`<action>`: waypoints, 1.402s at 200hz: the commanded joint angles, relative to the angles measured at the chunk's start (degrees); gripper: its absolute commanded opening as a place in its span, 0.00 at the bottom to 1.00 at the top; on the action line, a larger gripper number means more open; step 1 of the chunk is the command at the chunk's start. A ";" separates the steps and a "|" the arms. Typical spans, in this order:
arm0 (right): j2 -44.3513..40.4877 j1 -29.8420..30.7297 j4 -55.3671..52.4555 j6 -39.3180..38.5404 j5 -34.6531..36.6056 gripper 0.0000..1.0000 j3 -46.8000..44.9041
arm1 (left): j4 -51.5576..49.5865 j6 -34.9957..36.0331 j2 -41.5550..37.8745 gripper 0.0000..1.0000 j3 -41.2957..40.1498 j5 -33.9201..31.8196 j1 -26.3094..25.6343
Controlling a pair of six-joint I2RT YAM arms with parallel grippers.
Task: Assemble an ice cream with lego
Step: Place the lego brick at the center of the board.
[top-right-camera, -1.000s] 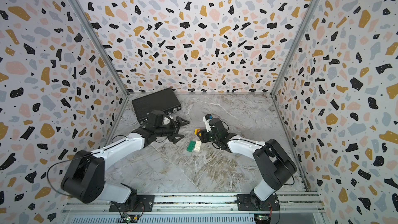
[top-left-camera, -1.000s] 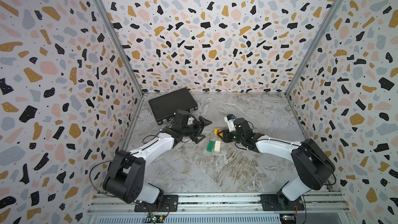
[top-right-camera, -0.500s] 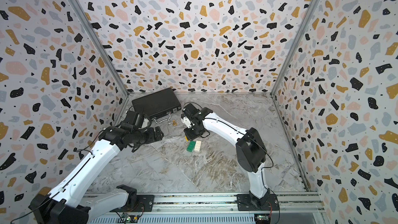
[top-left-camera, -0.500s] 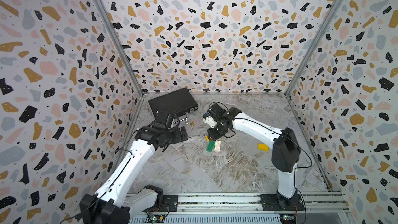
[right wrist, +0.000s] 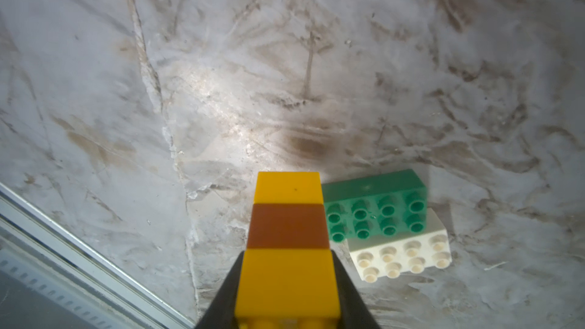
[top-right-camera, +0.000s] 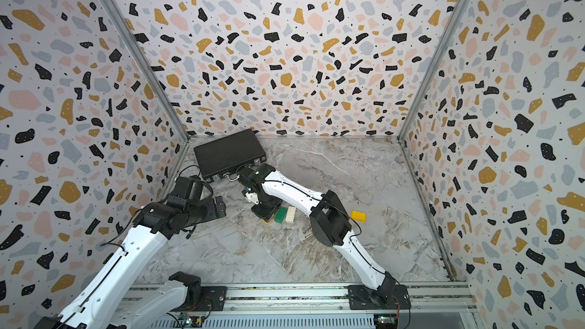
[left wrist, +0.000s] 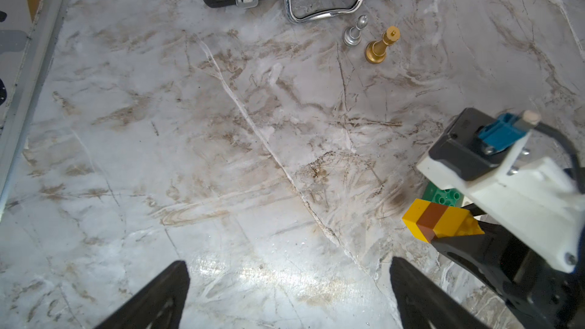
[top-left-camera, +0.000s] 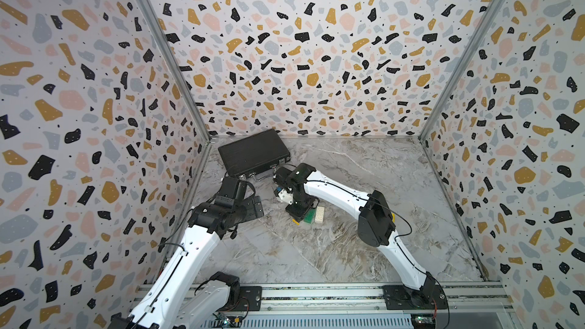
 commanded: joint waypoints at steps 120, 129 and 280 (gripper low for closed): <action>6.34 2.07 -6.02 -5.16 3.24 0.69 7.78 | 2.43 1.47 -2.07 0.99 -0.94 3.37 0.59; 5.70 2.07 -4.86 -4.70 2.88 0.74 7.51 | 2.49 1.63 -2.10 0.99 -0.87 3.62 0.57; -48.76 -14.55 58.22 24.40 -7.54 0.86 -59.06 | 5.50 12.79 12.56 1.00 9.32 11.46 -12.78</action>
